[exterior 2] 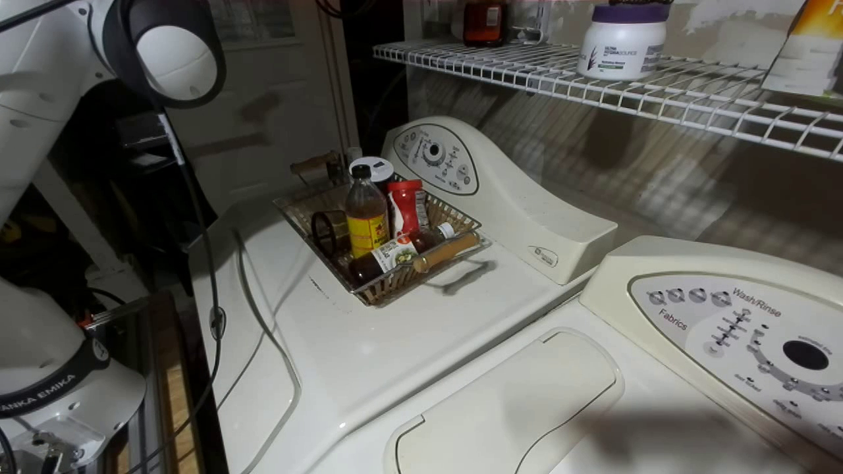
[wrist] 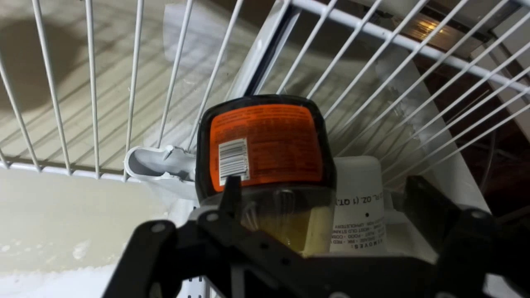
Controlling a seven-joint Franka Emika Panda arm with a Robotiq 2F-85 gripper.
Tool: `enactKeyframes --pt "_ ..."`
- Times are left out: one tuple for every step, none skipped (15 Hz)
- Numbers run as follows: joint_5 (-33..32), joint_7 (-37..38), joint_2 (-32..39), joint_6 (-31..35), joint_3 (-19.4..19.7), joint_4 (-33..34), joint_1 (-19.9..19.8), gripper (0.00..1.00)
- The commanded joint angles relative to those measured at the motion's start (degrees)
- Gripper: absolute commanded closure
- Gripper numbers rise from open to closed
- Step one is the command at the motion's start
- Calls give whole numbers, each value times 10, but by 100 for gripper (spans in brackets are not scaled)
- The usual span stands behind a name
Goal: Put the bottle lying down upright
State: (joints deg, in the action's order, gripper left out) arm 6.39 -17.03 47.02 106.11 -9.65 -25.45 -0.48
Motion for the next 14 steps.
enactKeyframes --pt "-9 -1 -20 -42 18 -12 5 0" --pt "-17 1 -24 -54 26 -13 9 0" --pt "-23 -4 -27 -66 31 -14 12 0" --pt "-29 1 -31 -76 39 -14 15 0" --pt "-35 5 -34 -84 45 -13 19 0" --pt "-40 9 -37 -92 50 -13 22 0" --pt "-44 10 -40 -100 55 -13 25 0" --pt "-44 6 -42 -106 55 -12 26 0" --pt "-41 1 -45 -116 53 -13 26 0" --pt "-41 -1 -49 -130 52 -15 27 0" --pt "-45 3 -54 -148 55 -17 30 0" --pt "-46 3 -57 -164 55 -18 32 0" --pt "-48 5 -62 -187 57 -20 34 0" --pt "-53 9 -67 -207 60 -21 37 0"
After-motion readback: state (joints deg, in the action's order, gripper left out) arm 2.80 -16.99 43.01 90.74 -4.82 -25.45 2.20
